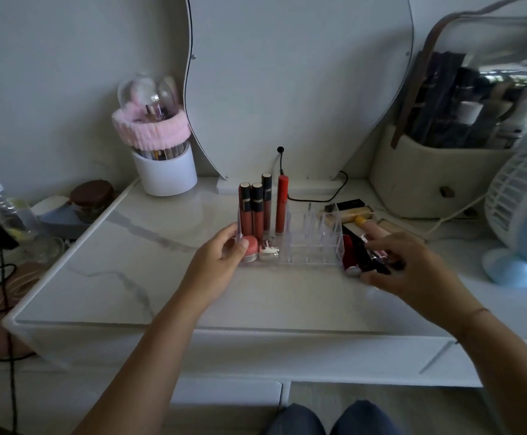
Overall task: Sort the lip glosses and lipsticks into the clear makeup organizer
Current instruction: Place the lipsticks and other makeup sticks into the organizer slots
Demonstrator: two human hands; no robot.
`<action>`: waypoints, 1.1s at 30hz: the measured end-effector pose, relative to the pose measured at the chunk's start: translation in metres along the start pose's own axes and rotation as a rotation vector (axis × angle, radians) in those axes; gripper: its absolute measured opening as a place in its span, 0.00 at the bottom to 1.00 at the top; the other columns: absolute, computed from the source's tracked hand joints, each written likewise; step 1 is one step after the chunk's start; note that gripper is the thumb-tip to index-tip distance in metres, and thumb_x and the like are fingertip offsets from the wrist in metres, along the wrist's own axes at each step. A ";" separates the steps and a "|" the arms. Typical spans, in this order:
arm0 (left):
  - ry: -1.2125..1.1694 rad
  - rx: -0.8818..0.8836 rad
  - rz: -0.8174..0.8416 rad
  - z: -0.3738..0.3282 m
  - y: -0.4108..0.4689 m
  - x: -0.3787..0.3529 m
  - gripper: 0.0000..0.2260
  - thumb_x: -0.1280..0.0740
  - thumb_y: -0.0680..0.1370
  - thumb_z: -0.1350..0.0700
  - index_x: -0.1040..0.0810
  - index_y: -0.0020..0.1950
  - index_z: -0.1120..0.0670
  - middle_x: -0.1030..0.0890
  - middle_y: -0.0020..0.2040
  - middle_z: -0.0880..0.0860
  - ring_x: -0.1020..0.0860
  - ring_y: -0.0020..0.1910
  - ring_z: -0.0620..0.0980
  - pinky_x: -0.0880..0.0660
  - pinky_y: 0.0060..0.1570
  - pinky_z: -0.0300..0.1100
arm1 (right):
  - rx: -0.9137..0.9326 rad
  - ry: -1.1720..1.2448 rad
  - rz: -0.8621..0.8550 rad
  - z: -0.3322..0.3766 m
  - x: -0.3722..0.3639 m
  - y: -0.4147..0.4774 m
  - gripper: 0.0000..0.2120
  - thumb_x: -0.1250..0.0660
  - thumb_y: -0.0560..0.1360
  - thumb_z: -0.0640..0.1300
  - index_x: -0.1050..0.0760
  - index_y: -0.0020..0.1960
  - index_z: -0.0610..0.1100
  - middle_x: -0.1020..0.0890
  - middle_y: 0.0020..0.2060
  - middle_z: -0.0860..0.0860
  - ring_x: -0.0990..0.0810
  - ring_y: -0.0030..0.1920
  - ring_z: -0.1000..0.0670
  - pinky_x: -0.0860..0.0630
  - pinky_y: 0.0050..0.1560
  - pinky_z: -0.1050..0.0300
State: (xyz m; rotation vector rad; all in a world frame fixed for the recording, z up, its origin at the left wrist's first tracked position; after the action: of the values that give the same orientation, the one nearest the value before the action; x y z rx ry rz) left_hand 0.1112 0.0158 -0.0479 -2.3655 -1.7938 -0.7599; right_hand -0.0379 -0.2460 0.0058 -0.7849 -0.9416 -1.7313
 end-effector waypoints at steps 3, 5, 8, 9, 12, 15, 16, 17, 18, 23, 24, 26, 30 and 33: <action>0.034 -0.009 -0.003 0.003 0.002 0.000 0.15 0.37 0.79 0.51 0.29 0.64 0.38 0.23 0.50 0.26 0.25 0.55 0.28 0.30 0.54 0.34 | -0.039 -0.002 -0.063 -0.006 -0.008 -0.009 0.27 0.26 0.64 0.51 0.28 0.62 0.50 0.28 0.64 0.50 0.27 0.52 0.55 0.29 0.52 0.63; 0.031 -0.008 -0.007 0.003 0.002 0.000 0.17 0.37 0.79 0.51 0.29 0.68 0.42 0.23 0.56 0.33 0.25 0.59 0.36 0.30 0.58 0.36 | -0.053 -0.029 -0.144 -0.004 -0.010 -0.012 0.27 0.26 0.64 0.51 0.28 0.61 0.48 0.28 0.65 0.50 0.26 0.55 0.51 0.28 0.54 0.59; 0.067 -0.011 -0.028 0.000 0.001 0.002 0.15 0.38 0.79 0.51 0.29 0.64 0.35 0.24 0.48 0.23 0.26 0.53 0.27 0.33 0.50 0.25 | -0.080 -0.104 -0.235 0.000 -0.013 -0.015 0.24 0.27 0.66 0.51 0.27 0.59 0.46 0.26 0.61 0.47 0.26 0.58 0.44 0.27 0.58 0.48; 0.082 -0.015 -0.032 -0.003 0.001 0.002 0.15 0.38 0.79 0.51 0.30 0.60 0.31 0.25 0.45 0.21 0.26 0.51 0.24 0.34 0.48 0.22 | -0.095 -0.123 -0.259 -0.001 -0.014 -0.016 0.23 0.28 0.66 0.51 0.27 0.58 0.45 0.25 0.59 0.47 0.26 0.57 0.44 0.28 0.58 0.47; 0.073 -0.026 -0.045 -0.005 0.001 0.003 0.15 0.37 0.79 0.54 0.27 0.60 0.34 0.26 0.43 0.18 0.27 0.47 0.20 0.34 0.45 0.21 | -0.120 -0.148 -0.331 -0.004 -0.012 -0.017 0.18 0.28 0.68 0.48 0.25 0.56 0.43 0.22 0.54 0.45 0.26 0.54 0.43 0.28 0.55 0.48; 0.054 -0.030 -0.061 -0.004 0.002 0.003 0.15 0.37 0.79 0.55 0.25 0.64 0.40 0.26 0.42 0.18 0.28 0.46 0.20 0.34 0.43 0.18 | -0.119 -0.116 -0.388 -0.006 -0.009 -0.019 0.16 0.29 0.68 0.44 0.23 0.55 0.43 0.20 0.53 0.44 0.24 0.54 0.42 0.27 0.53 0.48; 0.059 -0.035 -0.063 -0.005 0.002 0.003 0.15 0.37 0.79 0.55 0.25 0.63 0.41 0.26 0.42 0.18 0.28 0.45 0.19 0.35 0.43 0.17 | -0.117 -0.107 -0.407 -0.006 -0.008 -0.020 0.16 0.29 0.68 0.43 0.23 0.56 0.43 0.20 0.53 0.44 0.24 0.53 0.42 0.27 0.52 0.48; 0.066 -0.034 -0.066 -0.005 0.002 0.003 0.15 0.37 0.79 0.55 0.25 0.64 0.41 0.27 0.42 0.19 0.29 0.44 0.19 0.36 0.42 0.17 | -0.118 -0.102 -0.423 -0.007 -0.007 -0.020 0.16 0.29 0.69 0.43 0.22 0.56 0.43 0.19 0.52 0.44 0.23 0.53 0.42 0.26 0.51 0.48; 0.071 -0.025 -0.067 -0.005 0.002 0.003 0.15 0.37 0.79 0.54 0.26 0.65 0.43 0.28 0.43 0.19 0.30 0.44 0.18 0.36 0.42 0.17 | -0.118 -0.095 -0.438 -0.007 -0.006 -0.020 0.16 0.29 0.69 0.43 0.22 0.56 0.43 0.19 0.52 0.44 0.23 0.52 0.42 0.26 0.50 0.49; 0.082 -0.042 -0.059 -0.007 0.001 0.003 0.16 0.38 0.80 0.55 0.26 0.67 0.46 0.30 0.38 0.16 0.31 0.44 0.15 0.37 0.41 0.15 | -0.066 0.067 -0.508 -0.007 0.010 -0.012 0.13 0.33 0.72 0.45 0.23 0.57 0.51 0.22 0.46 0.57 0.22 0.44 0.52 0.26 0.42 0.61; 0.076 -0.046 -0.058 -0.008 0.000 0.003 0.16 0.38 0.80 0.55 0.27 0.67 0.44 0.29 0.39 0.16 0.31 0.45 0.16 0.37 0.41 0.15 | -0.065 0.126 -0.517 -0.008 0.014 -0.007 0.11 0.33 0.72 0.45 0.23 0.55 0.50 0.22 0.44 0.58 0.21 0.44 0.53 0.26 0.41 0.62; 0.052 -0.044 -0.063 -0.009 -0.001 0.003 0.17 0.38 0.80 0.56 0.29 0.65 0.39 0.25 0.45 0.20 0.30 0.46 0.17 0.37 0.42 0.16 | -0.080 0.278 -0.486 -0.008 0.020 0.011 0.09 0.33 0.72 0.45 0.24 0.52 0.50 0.21 0.43 0.58 0.20 0.43 0.53 0.22 0.42 0.58; 0.046 -0.036 -0.042 -0.014 -0.002 0.003 0.21 0.38 0.80 0.56 0.31 0.57 0.27 0.27 0.45 0.18 0.30 0.49 0.18 0.37 0.45 0.16 | -0.022 0.427 -0.355 0.003 0.027 0.057 0.09 0.30 0.69 0.46 0.26 0.48 0.52 0.20 0.40 0.57 0.20 0.42 0.57 0.21 0.46 0.60; 0.055 -0.034 -0.011 -0.017 -0.002 0.002 0.26 0.39 0.80 0.57 0.31 0.49 0.20 0.26 0.46 0.18 0.29 0.50 0.19 0.36 0.46 0.17 | -0.013 0.496 -0.307 0.003 0.029 0.081 0.13 0.28 0.68 0.45 0.27 0.50 0.51 0.19 0.41 0.55 0.19 0.43 0.57 0.21 0.45 0.64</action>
State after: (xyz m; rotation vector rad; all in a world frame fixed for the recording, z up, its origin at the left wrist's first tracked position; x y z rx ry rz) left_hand 0.1041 0.0126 -0.0327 -2.3334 -1.7876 -0.8542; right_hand 0.0296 -0.2742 0.0513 -0.1963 -0.7306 -2.0684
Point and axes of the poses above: each hand's wrist, its own y-axis towards the middle knuckle, its own x-axis out of the back of the hand, z = x × y, the point moved 8 cm from there along y, towards the middle knuckle
